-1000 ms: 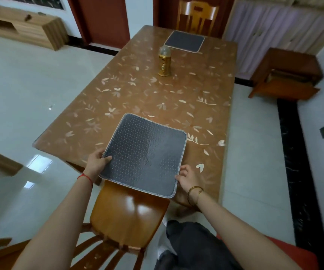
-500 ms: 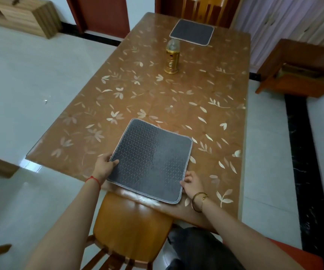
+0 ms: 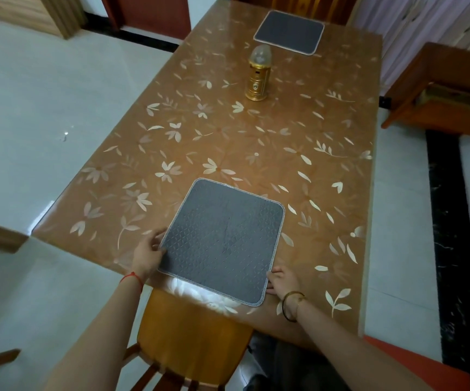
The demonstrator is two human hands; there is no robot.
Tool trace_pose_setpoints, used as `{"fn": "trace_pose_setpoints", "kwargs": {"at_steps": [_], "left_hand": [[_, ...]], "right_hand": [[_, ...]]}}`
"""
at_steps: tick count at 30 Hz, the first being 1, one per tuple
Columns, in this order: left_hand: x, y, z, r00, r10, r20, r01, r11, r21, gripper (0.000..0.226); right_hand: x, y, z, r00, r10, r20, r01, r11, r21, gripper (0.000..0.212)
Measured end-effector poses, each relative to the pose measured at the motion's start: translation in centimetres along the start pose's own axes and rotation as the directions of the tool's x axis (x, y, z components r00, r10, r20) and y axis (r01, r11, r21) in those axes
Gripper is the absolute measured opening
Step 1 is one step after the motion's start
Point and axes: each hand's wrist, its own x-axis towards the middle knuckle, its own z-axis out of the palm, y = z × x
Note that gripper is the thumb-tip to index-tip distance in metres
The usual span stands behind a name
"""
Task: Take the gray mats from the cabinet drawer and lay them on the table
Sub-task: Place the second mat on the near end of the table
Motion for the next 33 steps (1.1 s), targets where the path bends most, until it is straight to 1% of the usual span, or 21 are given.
{"fn": "trace_pose_setpoints", "kwargs": {"at_steps": [5,9,13,16,20,22,25,27,30,32,33], "left_hand": [[0.1,-1.0,0.3,0.999,0.009,-0.046,-0.007,0.999,0.032,0.063],[0.4,-1.6,0.3,0.997,0.029,-0.073,-0.025,0.998,0.056,0.064],[0.9,-2.4,0.3,0.998,0.048,-0.049,-0.043,0.994,0.102,0.065],[1.1,-2.7,0.6,0.997,0.051,-0.064,-0.044,0.993,0.109,0.067],[1.1,-2.6,0.9,0.997,0.049,-0.062,-0.043,0.995,0.088,0.065],[1.1,-2.5,1.0,0.997,0.047,-0.063,-0.041,0.996,0.082,0.061],[0.9,-2.0,1.2,0.996,0.057,-0.064,-0.051,0.995,0.090,0.056],[0.9,-1.7,1.4,0.995,0.069,-0.076,-0.058,0.987,0.150,0.052],[1.3,-0.9,1.6,0.986,0.116,-0.122,-0.070,0.940,0.333,0.051],[1.9,0.5,2.1,0.974,0.186,-0.126,-0.125,0.914,0.387,0.050],[2.1,1.4,2.5,0.968,0.225,-0.110,-0.165,0.904,0.396,0.051]], "right_hand": [[0.5,0.0,0.2,1.000,0.019,-0.015,-0.019,1.000,-0.025,0.005],[0.7,0.5,0.4,1.000,0.012,-0.018,-0.013,0.998,-0.056,0.014],[0.7,0.9,0.6,0.999,-0.029,-0.036,0.026,0.995,-0.095,0.018],[0.5,0.9,0.7,0.998,-0.049,-0.041,0.044,0.992,-0.117,0.020],[0.2,0.7,0.5,0.994,-0.102,-0.035,0.092,0.973,-0.213,0.015],[0.0,0.4,0.3,0.987,-0.159,-0.025,0.143,0.936,-0.321,0.019],[-0.2,-0.4,-0.5,0.975,-0.221,0.015,0.198,0.842,-0.501,0.030],[0.0,-1.0,-1.2,0.967,-0.254,0.011,0.211,0.779,-0.591,0.029],[0.6,-2.1,-1.9,0.937,-0.343,-0.068,0.226,0.742,-0.631,0.019],[1.4,-3.2,-2.1,0.895,-0.437,-0.091,0.282,0.712,-0.643,0.015],[1.7,-3.8,-2.1,0.873,-0.482,-0.071,0.321,0.679,-0.660,0.018]]}}
